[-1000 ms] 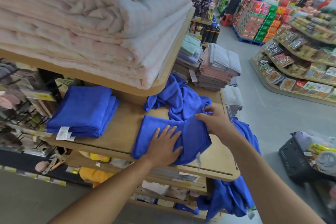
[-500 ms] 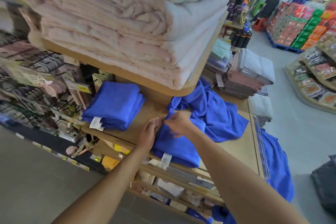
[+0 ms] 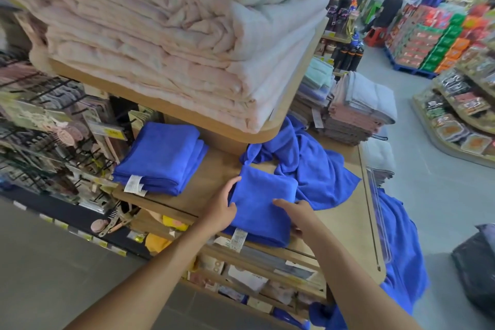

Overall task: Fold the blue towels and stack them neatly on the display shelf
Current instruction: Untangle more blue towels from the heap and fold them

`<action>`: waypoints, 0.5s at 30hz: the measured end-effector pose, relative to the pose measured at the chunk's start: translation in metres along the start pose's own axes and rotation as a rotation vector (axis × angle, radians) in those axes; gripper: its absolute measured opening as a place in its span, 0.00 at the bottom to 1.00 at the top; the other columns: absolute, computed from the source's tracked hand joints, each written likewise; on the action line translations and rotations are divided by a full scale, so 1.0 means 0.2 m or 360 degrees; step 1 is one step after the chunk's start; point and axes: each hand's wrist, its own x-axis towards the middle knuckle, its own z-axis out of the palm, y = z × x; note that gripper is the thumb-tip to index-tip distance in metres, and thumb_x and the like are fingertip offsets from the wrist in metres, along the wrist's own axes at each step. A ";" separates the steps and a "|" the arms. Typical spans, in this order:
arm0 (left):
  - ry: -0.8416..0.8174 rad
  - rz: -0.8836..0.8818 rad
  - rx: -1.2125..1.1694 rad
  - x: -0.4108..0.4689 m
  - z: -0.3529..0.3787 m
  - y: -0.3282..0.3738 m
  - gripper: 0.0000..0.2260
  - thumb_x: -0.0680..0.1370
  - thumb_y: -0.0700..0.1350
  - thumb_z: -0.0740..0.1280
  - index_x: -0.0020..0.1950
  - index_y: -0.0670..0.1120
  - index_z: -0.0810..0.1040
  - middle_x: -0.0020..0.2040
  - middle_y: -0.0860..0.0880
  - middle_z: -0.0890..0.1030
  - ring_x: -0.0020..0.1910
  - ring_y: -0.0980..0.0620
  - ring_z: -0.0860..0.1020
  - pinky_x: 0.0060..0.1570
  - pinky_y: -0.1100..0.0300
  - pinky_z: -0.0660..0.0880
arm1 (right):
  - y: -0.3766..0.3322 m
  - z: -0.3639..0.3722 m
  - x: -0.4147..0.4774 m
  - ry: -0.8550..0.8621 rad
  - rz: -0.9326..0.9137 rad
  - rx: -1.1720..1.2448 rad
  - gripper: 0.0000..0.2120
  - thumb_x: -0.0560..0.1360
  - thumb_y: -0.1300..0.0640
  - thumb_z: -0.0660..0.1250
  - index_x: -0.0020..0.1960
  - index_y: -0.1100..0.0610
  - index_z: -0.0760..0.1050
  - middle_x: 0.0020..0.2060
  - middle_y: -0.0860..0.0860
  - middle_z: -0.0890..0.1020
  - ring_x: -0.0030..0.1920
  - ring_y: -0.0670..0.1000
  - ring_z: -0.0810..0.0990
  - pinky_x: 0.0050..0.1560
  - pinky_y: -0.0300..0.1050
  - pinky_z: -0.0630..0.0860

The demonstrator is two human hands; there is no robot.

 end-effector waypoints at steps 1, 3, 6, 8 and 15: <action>-0.0014 0.0003 -0.0012 0.00 0.00 0.00 0.35 0.73 0.33 0.59 0.73 0.65 0.66 0.71 0.55 0.73 0.66 0.53 0.75 0.66 0.44 0.75 | 0.00 0.02 0.00 -0.0019 -0.0001 0.0083 0.19 0.70 0.48 0.78 0.54 0.56 0.76 0.46 0.51 0.82 0.42 0.52 0.82 0.33 0.42 0.76; -0.0023 0.0002 -0.0066 0.00 0.00 0.00 0.36 0.73 0.31 0.59 0.74 0.62 0.67 0.70 0.55 0.74 0.65 0.54 0.75 0.67 0.44 0.74 | -0.01 0.06 0.00 -0.0023 -0.0093 0.0147 0.16 0.70 0.52 0.79 0.54 0.56 0.79 0.49 0.54 0.85 0.47 0.54 0.84 0.38 0.47 0.80; 0.0011 0.0006 -0.0297 -0.01 0.01 0.03 0.35 0.73 0.28 0.61 0.73 0.58 0.66 0.69 0.62 0.72 0.72 0.61 0.70 0.69 0.61 0.72 | -0.01 0.08 -0.04 -0.0029 -0.0344 0.0197 0.12 0.71 0.61 0.76 0.53 0.56 0.80 0.49 0.56 0.87 0.50 0.58 0.85 0.50 0.55 0.83; 0.0096 -0.0042 -0.0474 -0.01 -0.01 0.07 0.33 0.76 0.31 0.68 0.75 0.55 0.64 0.68 0.64 0.70 0.72 0.60 0.68 0.65 0.69 0.69 | -0.02 0.07 -0.09 -0.0094 -0.0471 0.0230 0.12 0.71 0.63 0.75 0.53 0.53 0.81 0.48 0.53 0.87 0.50 0.56 0.86 0.48 0.54 0.83; -0.0308 -0.0345 -0.1273 -0.10 -0.19 0.20 0.16 0.75 0.57 0.74 0.61 0.55 0.84 0.65 0.48 0.82 0.65 0.48 0.80 0.58 0.52 0.79 | -0.25 0.03 -0.26 -0.0453 -0.0714 0.0145 0.16 0.65 0.55 0.77 0.52 0.45 0.83 0.51 0.50 0.88 0.52 0.52 0.87 0.51 0.55 0.83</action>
